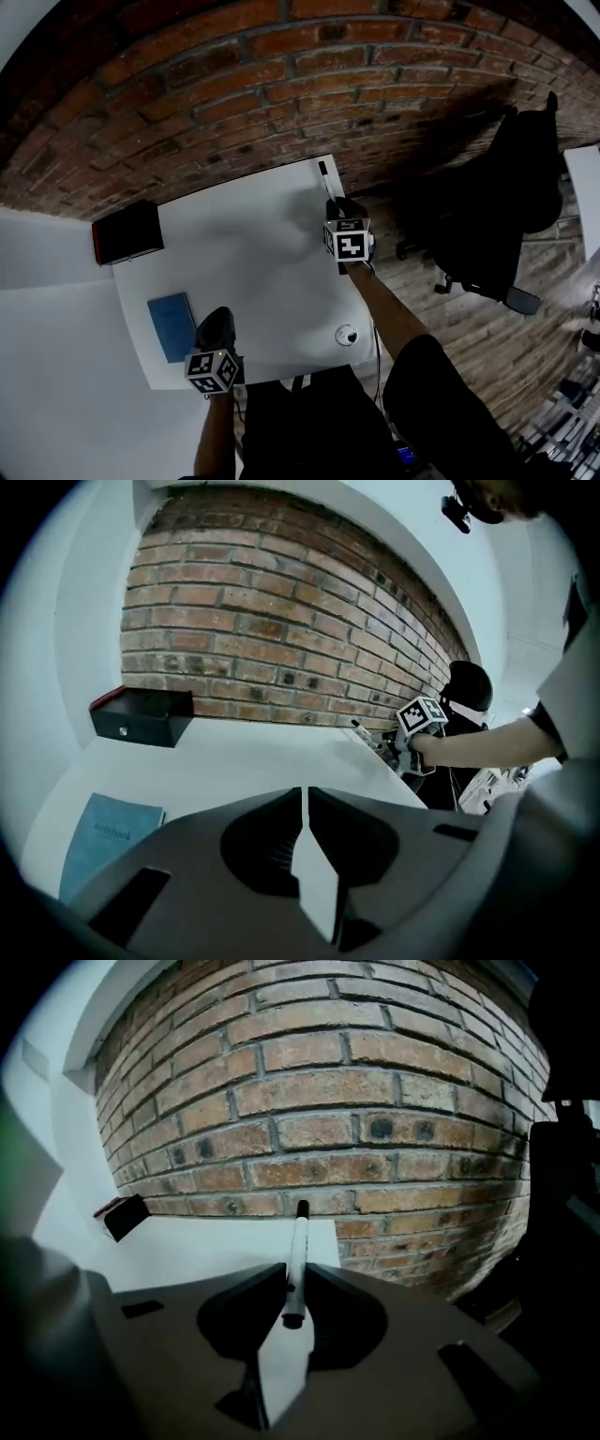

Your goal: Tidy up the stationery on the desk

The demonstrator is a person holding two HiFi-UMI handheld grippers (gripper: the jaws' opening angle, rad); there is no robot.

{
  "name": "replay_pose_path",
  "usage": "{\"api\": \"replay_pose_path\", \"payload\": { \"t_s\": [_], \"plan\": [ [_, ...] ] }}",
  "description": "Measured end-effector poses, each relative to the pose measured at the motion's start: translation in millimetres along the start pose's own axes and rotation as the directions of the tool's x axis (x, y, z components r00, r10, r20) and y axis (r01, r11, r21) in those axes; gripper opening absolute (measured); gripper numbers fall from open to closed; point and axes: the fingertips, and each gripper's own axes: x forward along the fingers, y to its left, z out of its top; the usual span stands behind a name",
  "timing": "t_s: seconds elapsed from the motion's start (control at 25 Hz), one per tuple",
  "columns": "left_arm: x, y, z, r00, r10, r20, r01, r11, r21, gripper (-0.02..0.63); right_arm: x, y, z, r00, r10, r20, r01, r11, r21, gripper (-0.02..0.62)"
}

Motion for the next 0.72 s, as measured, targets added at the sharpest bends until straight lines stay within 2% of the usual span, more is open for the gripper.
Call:
{"api": "replay_pose_path", "payload": {
  "t_s": [0.32, 0.72],
  "plan": [
    [-11.6, 11.8, -8.3, 0.999, -0.049, -0.006, 0.049, 0.999, 0.023, 0.034, -25.8, 13.0, -8.5, 0.999, -0.038, 0.011, 0.038, 0.999, 0.012, 0.077],
    [-26.0, 24.6, -24.8, 0.993, -0.119, -0.005, 0.119, 0.992, 0.034, 0.034, -59.6, 49.9, -26.3, 0.998, -0.055, 0.031, 0.055, 0.999, 0.002, 0.077]
  ]
}}
